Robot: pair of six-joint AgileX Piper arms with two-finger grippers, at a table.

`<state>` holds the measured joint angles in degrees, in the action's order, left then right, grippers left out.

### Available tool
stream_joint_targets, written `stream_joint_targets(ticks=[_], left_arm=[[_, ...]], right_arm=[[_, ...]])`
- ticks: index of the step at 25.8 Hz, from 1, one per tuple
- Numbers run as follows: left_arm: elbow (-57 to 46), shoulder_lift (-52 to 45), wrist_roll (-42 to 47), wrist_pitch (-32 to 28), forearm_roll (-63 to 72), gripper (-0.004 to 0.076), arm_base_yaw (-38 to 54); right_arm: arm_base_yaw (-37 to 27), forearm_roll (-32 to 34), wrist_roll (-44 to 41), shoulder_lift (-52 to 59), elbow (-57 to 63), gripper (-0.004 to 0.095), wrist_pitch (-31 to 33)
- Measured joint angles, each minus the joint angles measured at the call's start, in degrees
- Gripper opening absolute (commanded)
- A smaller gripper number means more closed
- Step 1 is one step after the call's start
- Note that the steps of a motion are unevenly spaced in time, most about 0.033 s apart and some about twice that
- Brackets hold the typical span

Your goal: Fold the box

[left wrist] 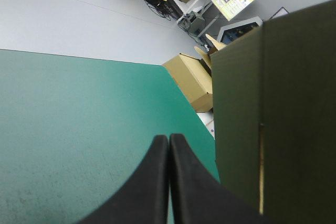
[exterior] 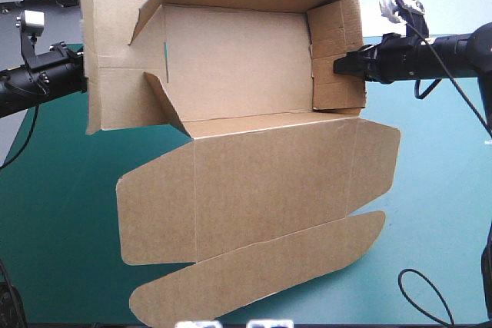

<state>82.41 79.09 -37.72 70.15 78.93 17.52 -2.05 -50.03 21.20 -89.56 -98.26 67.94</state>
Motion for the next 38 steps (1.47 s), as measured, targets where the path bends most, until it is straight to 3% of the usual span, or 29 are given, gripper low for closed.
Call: stream_joint_targets(ticks=[24,35,38], left_arm=[[0.0,-3.9,2.99,0.45,-0.84,-0.0009,0.0],[0.0,-3.96,4.63,0.5,-7.25,-0.0006,0.0],[0.0,-3.96,4.88,0.44,-7.52,0.009,-0.3]], right_arm=[[7.28,0.67,0.82,-6.75,0.0,-0.0017,-10.32],[12.59,0.67,1.92,-8.76,0.0,-0.0017,-16.55],[12.83,0.67,1.92,-8.94,0.0,-0.0017,-17.37]])
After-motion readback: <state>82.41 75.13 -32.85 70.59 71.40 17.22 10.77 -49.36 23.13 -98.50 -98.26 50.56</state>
